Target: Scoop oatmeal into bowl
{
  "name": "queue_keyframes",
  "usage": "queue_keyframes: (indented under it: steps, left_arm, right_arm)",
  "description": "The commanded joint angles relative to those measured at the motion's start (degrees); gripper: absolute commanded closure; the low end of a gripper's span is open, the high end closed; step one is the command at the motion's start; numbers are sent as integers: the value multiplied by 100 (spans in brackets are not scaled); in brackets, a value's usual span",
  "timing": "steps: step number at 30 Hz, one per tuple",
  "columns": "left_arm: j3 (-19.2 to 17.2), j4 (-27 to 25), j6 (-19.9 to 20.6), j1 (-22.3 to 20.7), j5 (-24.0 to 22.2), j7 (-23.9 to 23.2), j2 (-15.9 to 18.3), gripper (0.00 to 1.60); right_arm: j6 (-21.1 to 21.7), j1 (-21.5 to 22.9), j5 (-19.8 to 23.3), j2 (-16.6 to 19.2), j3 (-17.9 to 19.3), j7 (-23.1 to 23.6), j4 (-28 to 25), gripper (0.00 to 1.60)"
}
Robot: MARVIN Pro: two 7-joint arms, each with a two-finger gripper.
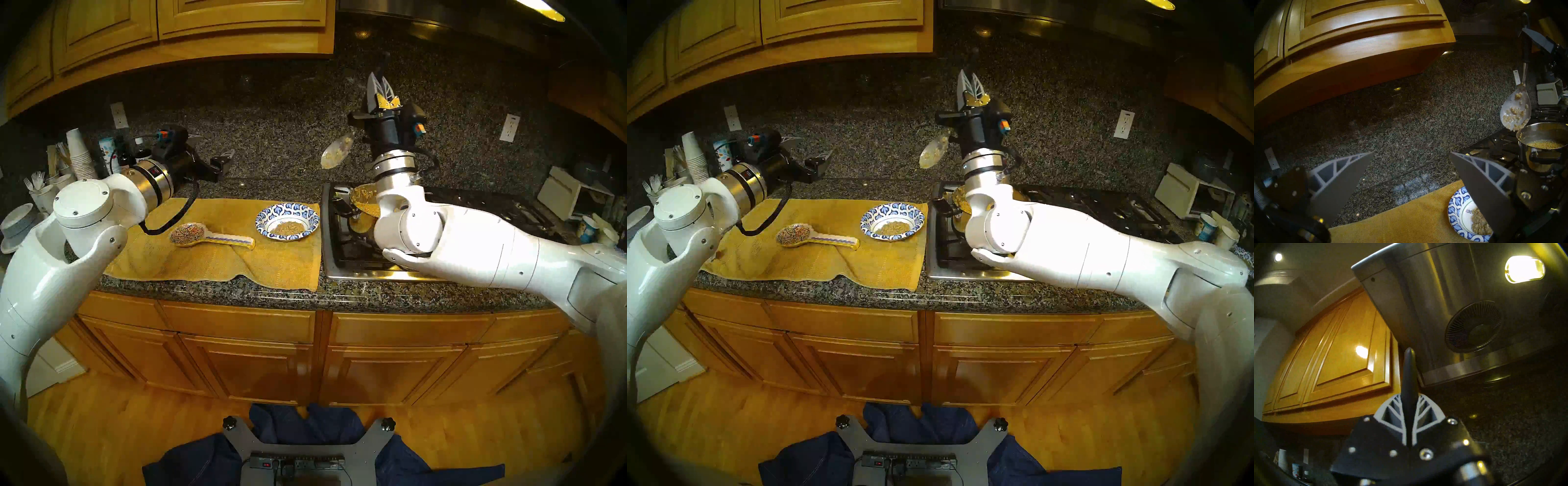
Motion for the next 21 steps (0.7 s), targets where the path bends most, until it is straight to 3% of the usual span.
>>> queue_keyframes:
  steps: [1,11,21]
  left_arm:
    - [-138,-68,-87,-181,3,15,-4,0]
    - [-137,-68,-84,-179,3,16,-2,0]
    - [-137,-68,-89,-182,3,16,-4,0]
  right_arm:
    - [13,64,-56,723,237,-260,-245,160]
    - [12,-201,-64,1348,245,-396,-394,160]
    - [64,-442,-226,2029,78,-223,-586,160]
